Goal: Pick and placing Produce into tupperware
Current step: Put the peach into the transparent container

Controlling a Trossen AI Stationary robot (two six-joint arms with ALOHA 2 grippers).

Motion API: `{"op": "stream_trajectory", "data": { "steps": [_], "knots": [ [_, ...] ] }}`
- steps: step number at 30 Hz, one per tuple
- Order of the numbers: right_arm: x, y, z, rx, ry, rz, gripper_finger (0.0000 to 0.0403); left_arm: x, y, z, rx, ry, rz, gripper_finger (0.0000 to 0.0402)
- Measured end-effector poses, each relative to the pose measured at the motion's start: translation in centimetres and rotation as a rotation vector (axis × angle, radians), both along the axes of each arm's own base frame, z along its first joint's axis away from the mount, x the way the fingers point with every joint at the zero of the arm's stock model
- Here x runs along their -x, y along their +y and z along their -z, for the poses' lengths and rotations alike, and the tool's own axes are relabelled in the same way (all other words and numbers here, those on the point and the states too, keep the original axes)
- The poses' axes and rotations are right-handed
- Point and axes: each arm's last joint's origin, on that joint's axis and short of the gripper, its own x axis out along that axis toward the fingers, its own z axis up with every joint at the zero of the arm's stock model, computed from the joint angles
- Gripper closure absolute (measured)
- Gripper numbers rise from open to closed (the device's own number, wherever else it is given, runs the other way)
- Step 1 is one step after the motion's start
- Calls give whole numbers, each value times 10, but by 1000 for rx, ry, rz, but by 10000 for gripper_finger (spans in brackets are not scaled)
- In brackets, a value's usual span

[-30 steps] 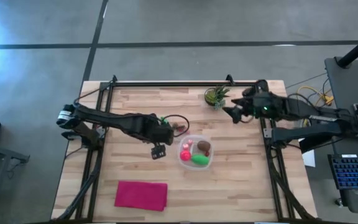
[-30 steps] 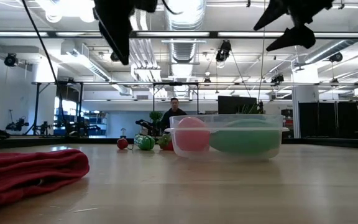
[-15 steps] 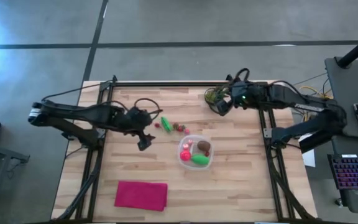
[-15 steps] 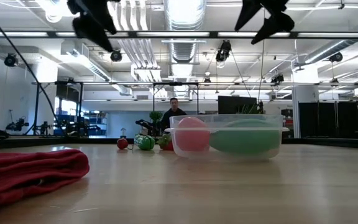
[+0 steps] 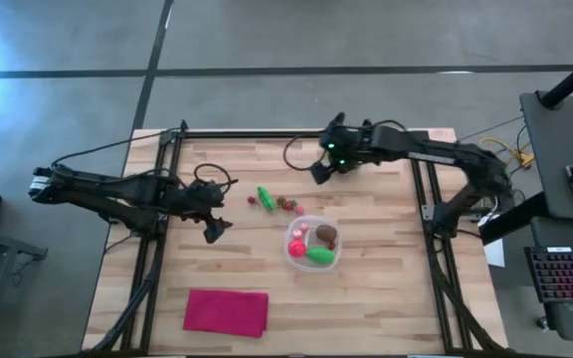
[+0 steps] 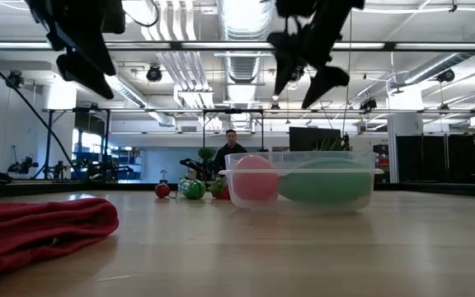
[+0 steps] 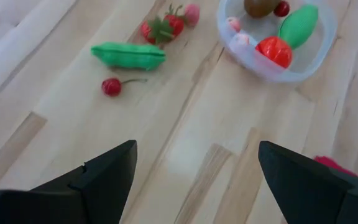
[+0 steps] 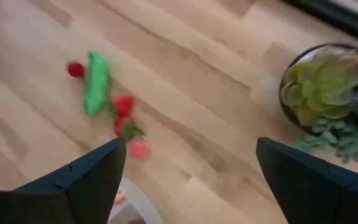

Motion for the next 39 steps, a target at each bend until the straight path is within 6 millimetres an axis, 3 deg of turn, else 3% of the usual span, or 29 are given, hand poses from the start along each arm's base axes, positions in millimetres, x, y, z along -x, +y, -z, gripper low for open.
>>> {"op": "stream_trajectory", "data": {
  "steps": [6,11,22,28,33,39],
  "knots": [
    [-26,-5,39,-28,113,-41,51,14,2,7,-11,-38,12,80],
    [-45,-8,67,-150,158,-48,63,23,3,12,-17,-74,2,80],
    [-78,-11,88,-224,172,-87,92,28,5,11,-8,-115,-34,80],
    [-84,8,106,-278,258,-139,104,25,5,13,-9,-110,-37,80],
    [-90,25,107,-263,249,-171,106,21,4,15,-12,-92,-36,80],
    [-92,27,109,-221,256,-132,106,17,4,18,-14,-68,-36,80]
  ]
}}
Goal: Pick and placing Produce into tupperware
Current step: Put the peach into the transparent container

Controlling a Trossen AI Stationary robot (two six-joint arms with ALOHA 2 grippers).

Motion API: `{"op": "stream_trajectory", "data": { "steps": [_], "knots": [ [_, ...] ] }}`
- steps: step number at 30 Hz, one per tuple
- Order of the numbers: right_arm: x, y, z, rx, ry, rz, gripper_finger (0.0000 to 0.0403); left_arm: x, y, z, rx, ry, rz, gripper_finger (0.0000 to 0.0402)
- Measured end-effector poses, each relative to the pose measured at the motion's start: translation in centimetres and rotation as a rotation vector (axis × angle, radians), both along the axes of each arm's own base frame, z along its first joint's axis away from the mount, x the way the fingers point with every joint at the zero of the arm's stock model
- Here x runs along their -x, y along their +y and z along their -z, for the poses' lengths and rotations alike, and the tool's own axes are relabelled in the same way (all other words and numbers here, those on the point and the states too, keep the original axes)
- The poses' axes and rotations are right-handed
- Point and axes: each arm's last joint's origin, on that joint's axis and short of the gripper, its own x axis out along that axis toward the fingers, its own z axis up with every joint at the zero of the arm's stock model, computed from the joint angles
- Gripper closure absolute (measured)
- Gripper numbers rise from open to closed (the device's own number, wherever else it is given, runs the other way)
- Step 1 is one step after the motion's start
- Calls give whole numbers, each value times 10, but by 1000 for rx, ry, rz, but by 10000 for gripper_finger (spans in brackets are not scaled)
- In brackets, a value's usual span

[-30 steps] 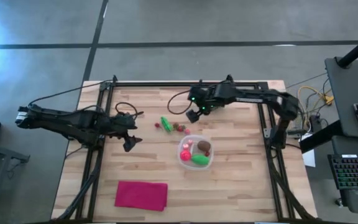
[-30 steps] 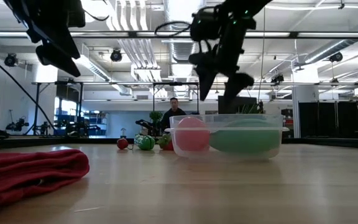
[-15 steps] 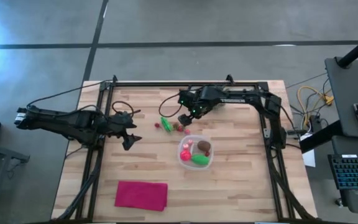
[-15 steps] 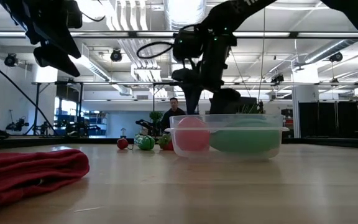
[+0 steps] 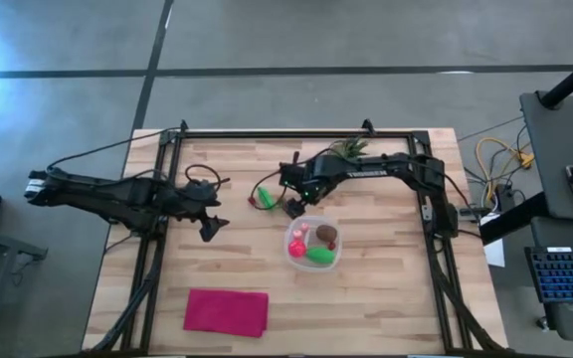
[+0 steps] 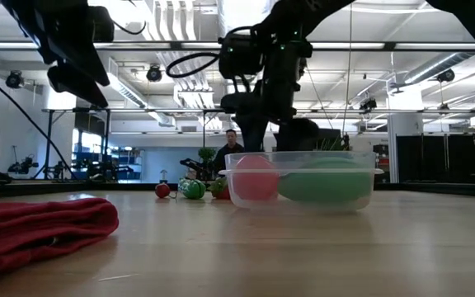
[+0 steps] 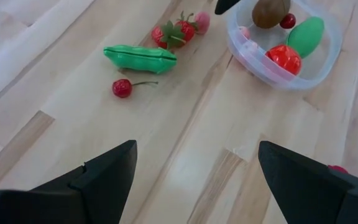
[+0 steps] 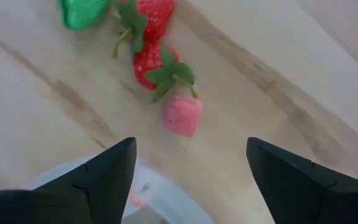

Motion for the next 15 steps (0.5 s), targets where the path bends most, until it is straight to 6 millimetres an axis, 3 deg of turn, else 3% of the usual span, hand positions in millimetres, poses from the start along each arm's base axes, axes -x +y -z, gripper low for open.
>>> {"op": "stream_trajectory", "data": {
  "steps": [10,15],
  "knots": [
    [-10,1,29,-29,25,-18,112,-4,-1,4,4,28,7,80],
    [-12,1,33,-6,22,-16,124,-3,-1,3,5,26,8,80]
  ]
}}
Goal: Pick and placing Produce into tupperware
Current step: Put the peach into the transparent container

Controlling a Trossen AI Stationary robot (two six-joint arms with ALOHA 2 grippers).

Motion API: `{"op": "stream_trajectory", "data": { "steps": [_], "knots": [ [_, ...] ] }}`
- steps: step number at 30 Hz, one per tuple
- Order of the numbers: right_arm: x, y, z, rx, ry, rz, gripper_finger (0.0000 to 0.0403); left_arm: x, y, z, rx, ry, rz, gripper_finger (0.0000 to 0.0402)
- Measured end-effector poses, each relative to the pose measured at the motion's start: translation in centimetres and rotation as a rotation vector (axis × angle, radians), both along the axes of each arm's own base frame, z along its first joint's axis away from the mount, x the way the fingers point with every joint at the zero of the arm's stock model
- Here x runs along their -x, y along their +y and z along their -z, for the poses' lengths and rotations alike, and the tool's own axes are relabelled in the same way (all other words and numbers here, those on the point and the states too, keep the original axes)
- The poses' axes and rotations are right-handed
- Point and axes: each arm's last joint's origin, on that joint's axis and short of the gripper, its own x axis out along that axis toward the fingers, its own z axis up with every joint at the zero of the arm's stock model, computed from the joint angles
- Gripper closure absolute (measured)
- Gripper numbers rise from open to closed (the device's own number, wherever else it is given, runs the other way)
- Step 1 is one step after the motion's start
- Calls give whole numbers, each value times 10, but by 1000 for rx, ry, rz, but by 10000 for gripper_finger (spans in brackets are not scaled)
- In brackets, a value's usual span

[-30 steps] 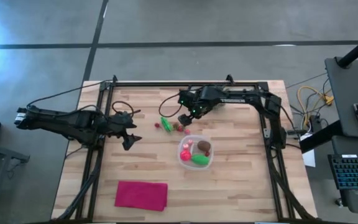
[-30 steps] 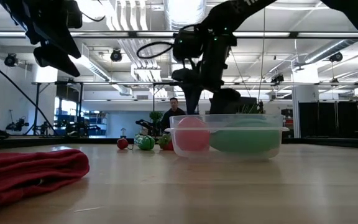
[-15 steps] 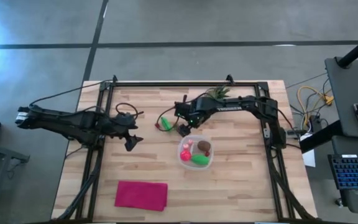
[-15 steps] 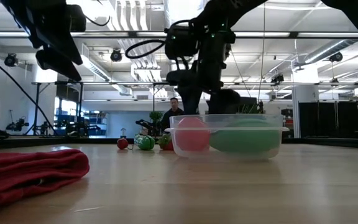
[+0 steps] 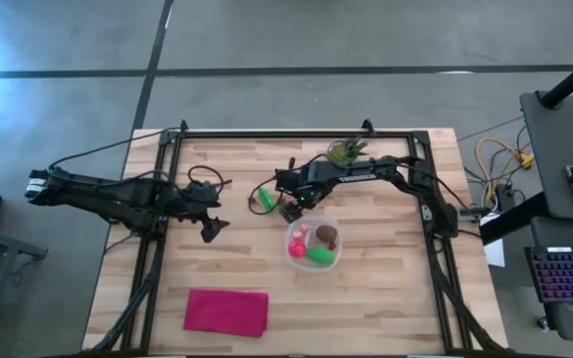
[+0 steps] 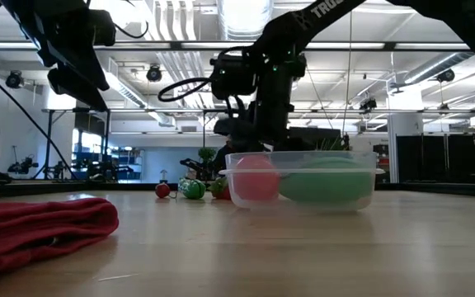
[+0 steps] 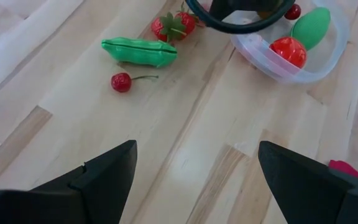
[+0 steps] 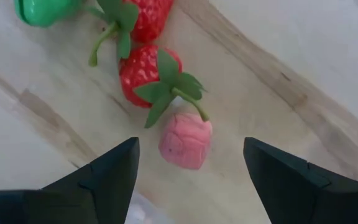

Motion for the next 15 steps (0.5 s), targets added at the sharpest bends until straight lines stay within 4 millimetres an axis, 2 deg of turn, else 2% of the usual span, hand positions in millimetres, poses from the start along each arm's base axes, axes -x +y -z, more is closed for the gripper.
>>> {"op": "stream_trajectory", "data": {
  "steps": [15],
  "knots": [
    [-1,-1,0,5,-9,3,191,2,0,-1,-4,-7,7,80]
  ]
}}
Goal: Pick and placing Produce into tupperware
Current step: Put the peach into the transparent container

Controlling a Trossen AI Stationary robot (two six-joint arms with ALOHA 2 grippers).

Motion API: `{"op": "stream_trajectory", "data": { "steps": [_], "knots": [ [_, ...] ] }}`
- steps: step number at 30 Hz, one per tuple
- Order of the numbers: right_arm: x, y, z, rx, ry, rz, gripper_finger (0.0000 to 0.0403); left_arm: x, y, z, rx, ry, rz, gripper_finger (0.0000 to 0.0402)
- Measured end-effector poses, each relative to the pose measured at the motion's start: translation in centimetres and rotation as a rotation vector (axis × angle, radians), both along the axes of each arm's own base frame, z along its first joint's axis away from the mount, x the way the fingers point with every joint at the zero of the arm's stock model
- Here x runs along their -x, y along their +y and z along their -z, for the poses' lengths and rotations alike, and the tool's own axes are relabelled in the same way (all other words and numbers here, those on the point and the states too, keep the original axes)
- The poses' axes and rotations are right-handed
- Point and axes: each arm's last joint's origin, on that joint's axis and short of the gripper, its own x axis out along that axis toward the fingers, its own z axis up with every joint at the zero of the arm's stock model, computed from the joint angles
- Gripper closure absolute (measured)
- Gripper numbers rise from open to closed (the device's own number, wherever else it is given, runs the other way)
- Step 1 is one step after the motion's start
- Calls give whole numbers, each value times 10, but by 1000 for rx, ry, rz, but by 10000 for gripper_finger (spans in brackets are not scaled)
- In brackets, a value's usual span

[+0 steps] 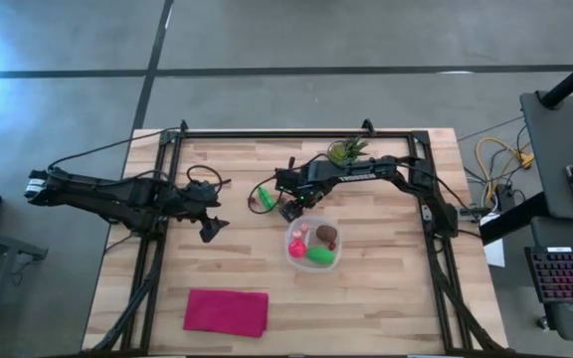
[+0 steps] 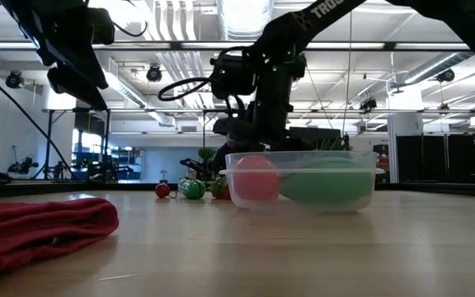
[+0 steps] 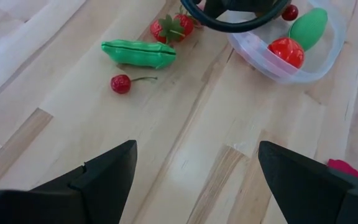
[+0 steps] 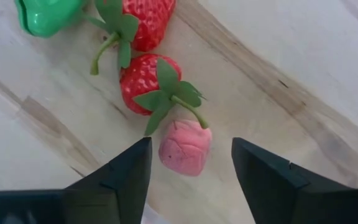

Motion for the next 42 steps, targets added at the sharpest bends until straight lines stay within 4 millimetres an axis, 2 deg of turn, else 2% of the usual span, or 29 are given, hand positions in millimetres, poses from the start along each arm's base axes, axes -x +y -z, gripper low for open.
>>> {"op": "stream_trajectory", "data": {
  "steps": [22,36,42],
  "knots": [
    [0,-1,8,7,-23,2,219,0,0,0,0,0,0,80],
    [1,-1,10,1,-26,6,269,0,0,0,0,0,0,80],
    [-2,0,0,-24,-62,-5,285,0,0,0,-6,1,7,80]
  ]
}}
